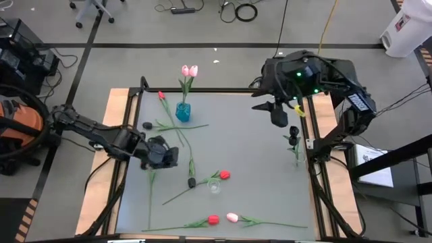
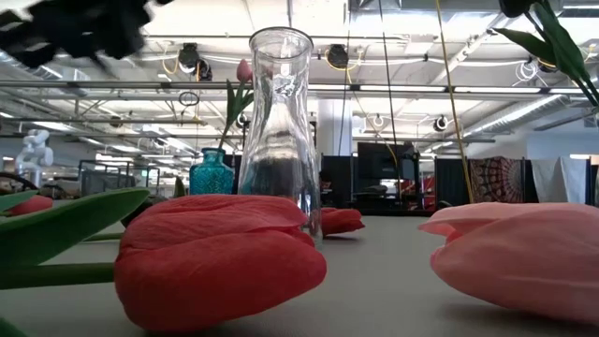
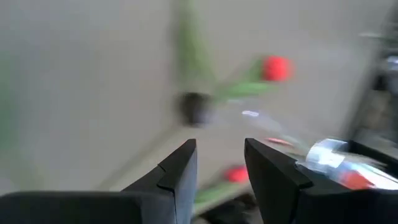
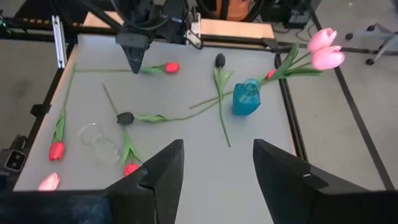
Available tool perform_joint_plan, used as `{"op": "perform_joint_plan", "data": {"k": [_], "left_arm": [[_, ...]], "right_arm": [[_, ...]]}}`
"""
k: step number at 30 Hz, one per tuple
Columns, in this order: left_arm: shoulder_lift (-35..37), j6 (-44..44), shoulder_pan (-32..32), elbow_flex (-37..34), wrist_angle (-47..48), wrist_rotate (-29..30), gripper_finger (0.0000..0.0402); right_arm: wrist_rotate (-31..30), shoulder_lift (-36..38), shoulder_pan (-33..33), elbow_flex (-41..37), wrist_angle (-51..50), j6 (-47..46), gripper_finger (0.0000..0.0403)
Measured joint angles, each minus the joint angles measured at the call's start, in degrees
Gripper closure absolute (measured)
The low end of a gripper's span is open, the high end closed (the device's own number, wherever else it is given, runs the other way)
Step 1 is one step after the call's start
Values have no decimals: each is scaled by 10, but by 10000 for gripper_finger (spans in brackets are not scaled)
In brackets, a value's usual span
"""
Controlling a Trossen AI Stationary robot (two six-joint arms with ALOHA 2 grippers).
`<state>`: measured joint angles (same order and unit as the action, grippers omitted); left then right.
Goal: Sort flowers into vase by color
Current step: Put the red flower into the left transparent vase
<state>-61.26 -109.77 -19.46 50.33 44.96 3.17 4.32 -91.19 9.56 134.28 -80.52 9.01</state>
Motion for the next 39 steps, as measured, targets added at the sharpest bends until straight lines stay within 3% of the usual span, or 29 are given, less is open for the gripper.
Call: {"op": "perform_joint_plan", "data": {"k": [5, 10, 20, 28, 39], "left_arm": [[1, -42, -36, 42, 201, 0, 263], [0, -70, -71, 50, 261, -1, 263], [-61, -99, -124, 24, 262, -16, 263], [-108, -99, -134, -21, 193, -38, 263], [-102, -119, -137, -106, 124, -51, 263]], "right_arm": [[0, 11, 0, 0, 14, -8, 218], [-1, 15, 0, 0, 19, -25, 218], [-1, 15, 0, 0, 22, -38, 218], [-1, 15, 0, 0, 27, -39, 218], [-1, 15, 0, 0, 27, -43, 218]]}}
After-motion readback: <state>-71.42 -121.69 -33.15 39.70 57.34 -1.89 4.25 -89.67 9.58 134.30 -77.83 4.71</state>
